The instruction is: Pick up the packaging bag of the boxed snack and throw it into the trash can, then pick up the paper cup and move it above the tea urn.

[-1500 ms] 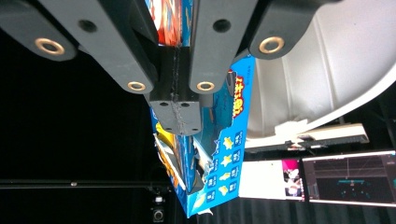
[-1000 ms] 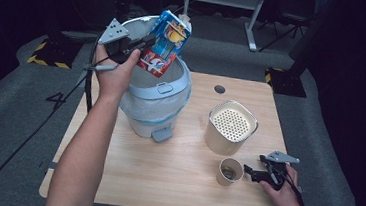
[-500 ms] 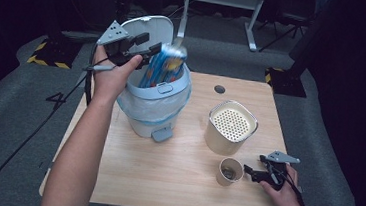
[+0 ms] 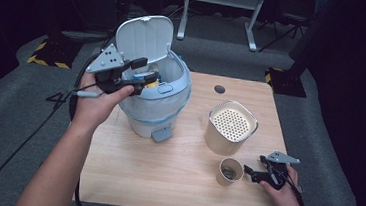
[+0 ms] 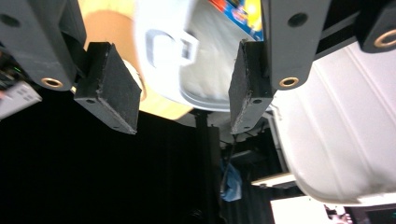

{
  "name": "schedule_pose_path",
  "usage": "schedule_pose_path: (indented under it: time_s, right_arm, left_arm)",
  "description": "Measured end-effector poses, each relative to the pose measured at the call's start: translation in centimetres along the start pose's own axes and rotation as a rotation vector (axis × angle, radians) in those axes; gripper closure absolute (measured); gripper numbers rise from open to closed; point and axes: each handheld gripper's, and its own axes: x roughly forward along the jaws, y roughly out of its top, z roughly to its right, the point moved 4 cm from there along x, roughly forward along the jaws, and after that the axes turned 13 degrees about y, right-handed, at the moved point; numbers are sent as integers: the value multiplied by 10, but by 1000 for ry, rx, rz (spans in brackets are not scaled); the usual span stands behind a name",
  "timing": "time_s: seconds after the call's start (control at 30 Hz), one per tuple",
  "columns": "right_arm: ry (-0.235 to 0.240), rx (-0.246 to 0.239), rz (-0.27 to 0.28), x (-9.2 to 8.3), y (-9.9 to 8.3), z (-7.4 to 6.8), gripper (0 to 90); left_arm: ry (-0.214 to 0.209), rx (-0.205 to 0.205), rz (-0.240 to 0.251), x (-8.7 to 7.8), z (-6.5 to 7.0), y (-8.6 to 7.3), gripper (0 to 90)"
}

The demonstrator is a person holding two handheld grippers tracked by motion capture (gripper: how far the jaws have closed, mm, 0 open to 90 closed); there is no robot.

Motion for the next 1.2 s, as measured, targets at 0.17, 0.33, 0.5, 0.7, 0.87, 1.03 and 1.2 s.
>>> schedule_pose_path:
  time_s: [0.17, 0.33, 0.5, 0.7, 0.87, 1.03, 1.2]
  right_arm:
    - [1, -2, -6, -4, -4, -4, 160]
    - [48, -59, -48, -10, -3, -11, 202]
    - [97, -79, -45, -13, -1, -19, 242]
    - [128, -106, -13, -16, 1, -31, 287]
    - [150, -124, -9, -18, 0, -38, 284]
    - [163, -135, -35, -17, -4, -43, 283]
    - [172, -148, -23, -19, -3, -48, 249]
  left_arm:
    - [-74, 4, -10, -20, 17, -15, 420]
    - [-126, -6, -32, -35, 30, -36, 421]
    - [-144, 13, -89, -39, 39, -60, 417]
    - [-150, 8, -119, -37, 47, -89, 422]
    - [-154, -8, -158, -35, 50, -116, 430]
    - [-135, -3, -196, -29, 50, -141, 435]
    - [-119, -1, -259, -19, 53, -168, 436]
